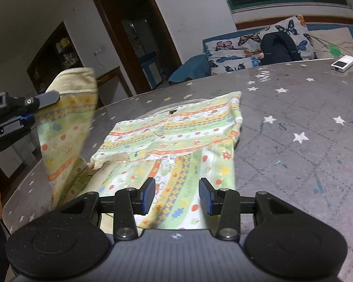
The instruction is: Fold clothes
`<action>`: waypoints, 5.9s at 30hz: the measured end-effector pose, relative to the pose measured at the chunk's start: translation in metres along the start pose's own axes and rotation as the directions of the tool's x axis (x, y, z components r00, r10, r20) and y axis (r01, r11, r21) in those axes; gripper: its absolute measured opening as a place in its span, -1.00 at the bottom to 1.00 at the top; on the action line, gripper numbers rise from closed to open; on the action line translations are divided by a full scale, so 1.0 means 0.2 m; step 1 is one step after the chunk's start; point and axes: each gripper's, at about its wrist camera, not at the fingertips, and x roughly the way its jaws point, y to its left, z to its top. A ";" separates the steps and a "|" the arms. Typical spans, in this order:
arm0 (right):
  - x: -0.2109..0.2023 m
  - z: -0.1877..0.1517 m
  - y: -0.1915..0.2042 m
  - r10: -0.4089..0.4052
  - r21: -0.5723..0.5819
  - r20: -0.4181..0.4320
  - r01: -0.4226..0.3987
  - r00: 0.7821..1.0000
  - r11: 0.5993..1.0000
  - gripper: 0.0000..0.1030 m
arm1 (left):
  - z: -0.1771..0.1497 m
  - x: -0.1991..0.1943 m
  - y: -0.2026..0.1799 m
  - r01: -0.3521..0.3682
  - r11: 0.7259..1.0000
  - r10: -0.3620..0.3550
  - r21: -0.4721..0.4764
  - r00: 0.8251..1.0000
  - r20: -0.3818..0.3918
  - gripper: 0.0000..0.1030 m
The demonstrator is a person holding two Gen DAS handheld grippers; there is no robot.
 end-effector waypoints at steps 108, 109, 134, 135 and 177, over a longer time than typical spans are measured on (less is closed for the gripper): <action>0.12 0.06 0.31 0.092 -0.484 -0.129 -0.143 0.987 0.863 -0.61 | -0.52 -0.12 0.10 -0.096 0.635 0.310 0.767 0.940 -0.139 -0.77; 0.12 0.06 0.31 0.090 -0.487 -0.128 -0.142 0.988 0.861 -0.53 | -0.51 -0.13 0.10 -0.108 0.645 0.311 0.756 0.941 -0.130 -0.79; -0.41 0.04 0.49 0.176 -0.638 -0.081 -0.187 0.981 0.747 -0.78 | -0.26 -0.58 -0.13 -0.148 0.733 0.231 0.663 0.972 -0.039 -0.80; -0.38 0.09 0.50 0.173 -0.655 -0.076 -0.180 0.982 0.734 -0.78 | -0.23 -0.53 -0.10 -0.164 0.727 0.251 0.667 0.967 -0.035 -0.80; 0.56 0.39 -0.08 -0.098 -0.289 -0.073 0.073 0.992 0.954 -0.55 | 0.00 0.28 0.38 -0.433 0.809 0.515 0.397 0.848 -0.125 -0.27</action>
